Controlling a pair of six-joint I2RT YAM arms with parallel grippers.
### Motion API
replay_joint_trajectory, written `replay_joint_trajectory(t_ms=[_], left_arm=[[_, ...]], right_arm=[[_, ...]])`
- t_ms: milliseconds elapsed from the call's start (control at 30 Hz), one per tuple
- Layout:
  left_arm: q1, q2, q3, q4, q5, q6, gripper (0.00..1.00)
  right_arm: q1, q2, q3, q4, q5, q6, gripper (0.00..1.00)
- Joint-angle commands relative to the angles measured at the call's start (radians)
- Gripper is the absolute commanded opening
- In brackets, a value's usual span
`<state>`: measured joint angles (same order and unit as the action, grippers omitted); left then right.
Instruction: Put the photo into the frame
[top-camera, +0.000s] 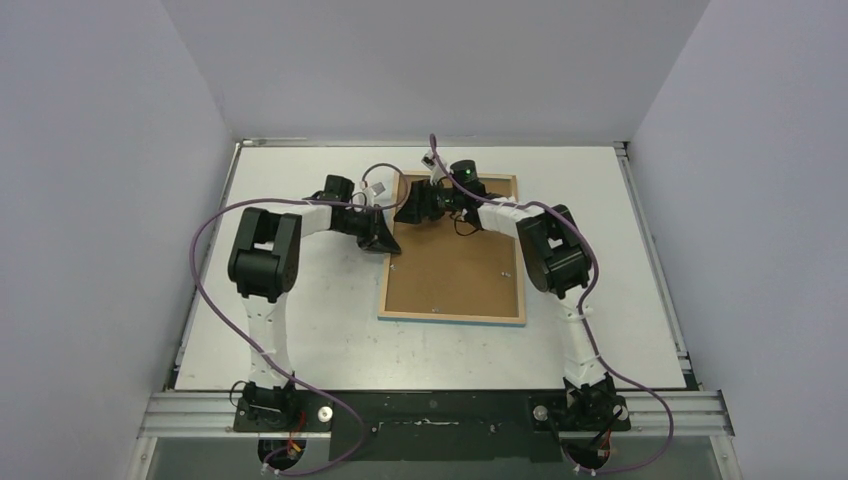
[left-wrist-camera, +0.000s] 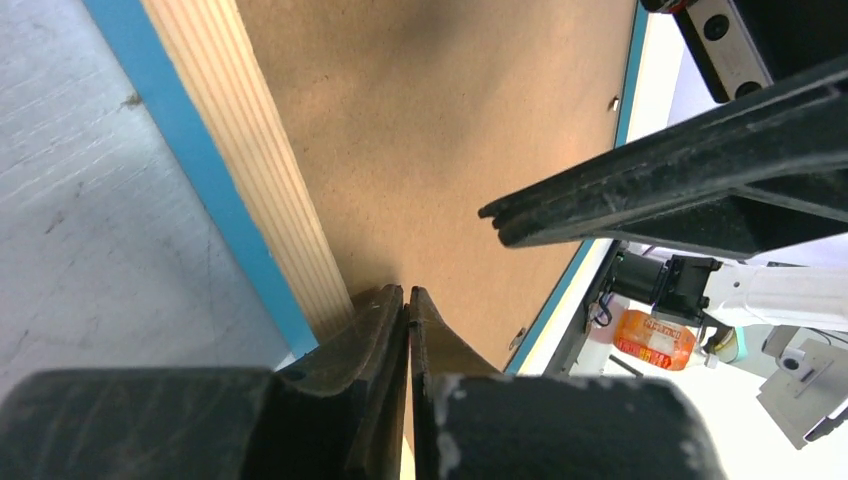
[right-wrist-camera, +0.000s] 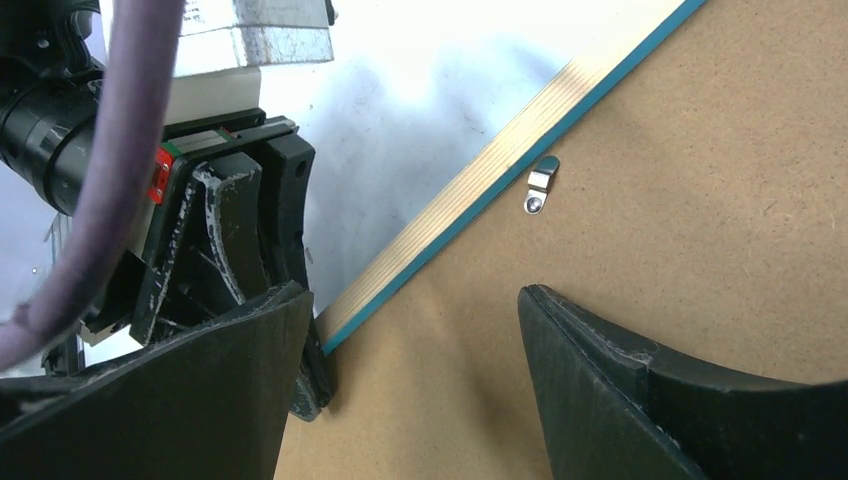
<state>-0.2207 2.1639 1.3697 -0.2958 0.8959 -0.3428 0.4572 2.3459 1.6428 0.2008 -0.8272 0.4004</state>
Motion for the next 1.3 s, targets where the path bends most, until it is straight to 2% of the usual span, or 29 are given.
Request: replay_joint_trajectory(t_ms=[0,233,333,433,700,933,1267], left_arm=[[0.036,-0.081,0.038,-0.042,-0.011,0.033,0.12],[0.085,-0.036,0.215,0.024,-0.133,-0.025,0.45],[0.086,0.019,0.288,0.008,-0.182,-0.002,0.47],[0.079,0.074,0.344,-0.045,-0.187,0.021,0.46],[0.045,0.12,0.383,-0.108,-0.262,0.107,0.43],[0.026,0.147,0.409,-0.136,-0.278,0.127,0.42],[-0.012,0.141,0.357,-0.154,-0.282,0.166,0.21]], right_arm=[[-0.014,-0.103,-0.019,0.07,-0.012,0.001,0.77],[-0.037,-0.172,-0.12,0.185,0.0,0.079,0.77],[-0.043,-0.204,-0.161,0.206,0.015,0.093,0.77],[-0.045,-0.23,-0.19,0.215,0.023,0.099,0.77],[-0.054,-0.283,-0.252,0.242,0.034,0.116,0.77],[-0.062,-0.314,-0.289,0.246,0.034,0.12,0.77],[-0.084,-0.34,-0.341,0.279,0.022,0.132,0.75]])
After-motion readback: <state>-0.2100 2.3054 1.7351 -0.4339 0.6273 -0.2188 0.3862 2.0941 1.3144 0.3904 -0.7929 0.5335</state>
